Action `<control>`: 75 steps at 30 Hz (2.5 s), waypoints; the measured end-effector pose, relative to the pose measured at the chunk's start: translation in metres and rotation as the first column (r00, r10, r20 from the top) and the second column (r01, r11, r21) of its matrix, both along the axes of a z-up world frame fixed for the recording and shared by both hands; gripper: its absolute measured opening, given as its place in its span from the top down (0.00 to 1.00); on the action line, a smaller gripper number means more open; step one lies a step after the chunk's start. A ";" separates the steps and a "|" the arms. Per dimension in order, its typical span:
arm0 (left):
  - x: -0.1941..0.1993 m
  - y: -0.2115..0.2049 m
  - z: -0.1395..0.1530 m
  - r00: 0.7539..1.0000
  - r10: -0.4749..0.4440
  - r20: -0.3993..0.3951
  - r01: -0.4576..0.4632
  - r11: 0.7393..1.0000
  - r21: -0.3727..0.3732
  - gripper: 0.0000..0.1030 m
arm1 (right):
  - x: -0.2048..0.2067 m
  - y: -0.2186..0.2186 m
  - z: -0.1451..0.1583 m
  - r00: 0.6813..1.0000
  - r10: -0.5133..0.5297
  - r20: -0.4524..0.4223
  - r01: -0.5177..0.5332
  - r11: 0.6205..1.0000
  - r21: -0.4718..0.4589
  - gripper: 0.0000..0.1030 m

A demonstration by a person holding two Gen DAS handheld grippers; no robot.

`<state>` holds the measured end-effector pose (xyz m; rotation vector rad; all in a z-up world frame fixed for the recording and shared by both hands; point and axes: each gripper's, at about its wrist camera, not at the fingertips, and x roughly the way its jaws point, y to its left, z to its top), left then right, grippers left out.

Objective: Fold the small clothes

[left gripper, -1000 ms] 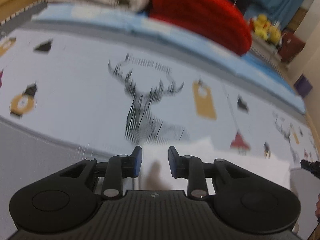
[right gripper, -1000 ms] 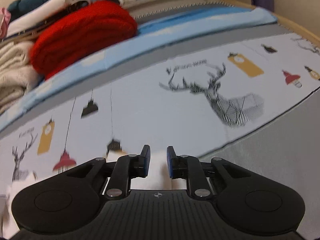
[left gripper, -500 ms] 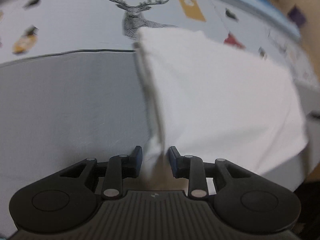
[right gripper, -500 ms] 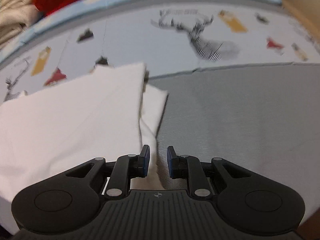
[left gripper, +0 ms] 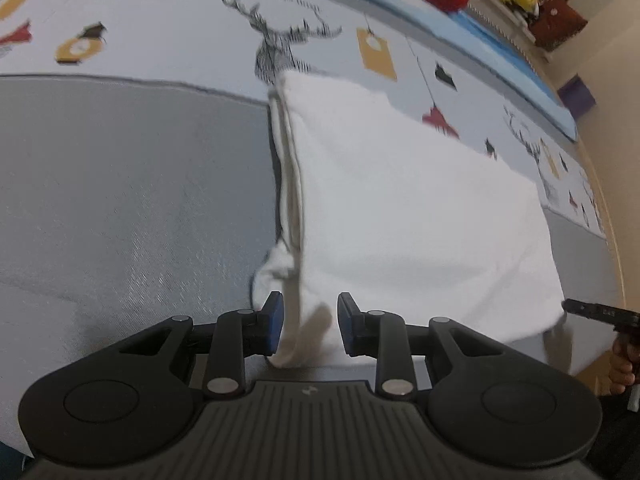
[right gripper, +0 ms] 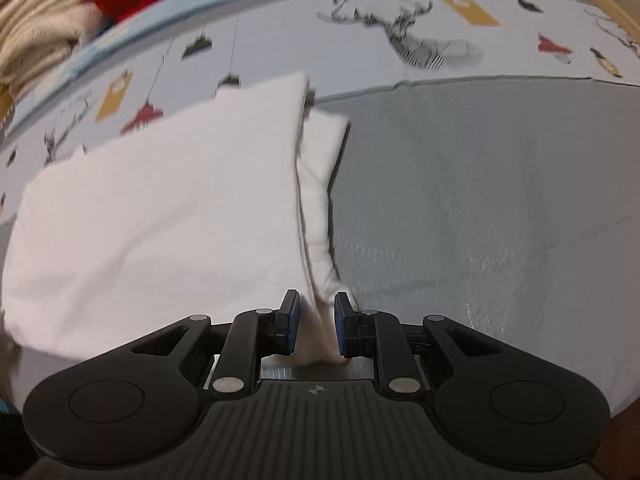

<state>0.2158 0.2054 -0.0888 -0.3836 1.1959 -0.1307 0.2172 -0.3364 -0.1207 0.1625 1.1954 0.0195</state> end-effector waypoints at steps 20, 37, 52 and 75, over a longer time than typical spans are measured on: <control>-0.007 -0.008 -0.018 0.990 -0.115 -0.083 0.121 0.990 0.074 0.96 | -0.010 -0.016 -0.010 0.998 -0.036 -0.060 0.038 0.999 0.035 0.98; 0.026 -0.018 0.011 0.997 -0.005 0.081 0.005 1.000 -0.001 0.75 | 0.005 0.010 -0.015 0.996 0.020 -0.086 -0.028 0.995 -0.091 0.95; 0.044 -0.005 -0.002 0.988 0.147 0.042 -0.150 0.985 0.080 0.74 | 0.001 -0.019 0.019 0.981 -0.131 0.140 0.137 0.990 -0.037 0.92; 0.071 -0.014 -0.032 0.982 0.177 -0.060 -0.171 0.982 0.082 0.39 | 0.004 -0.018 0.024 0.966 -0.158 0.206 0.174 0.983 -0.062 0.91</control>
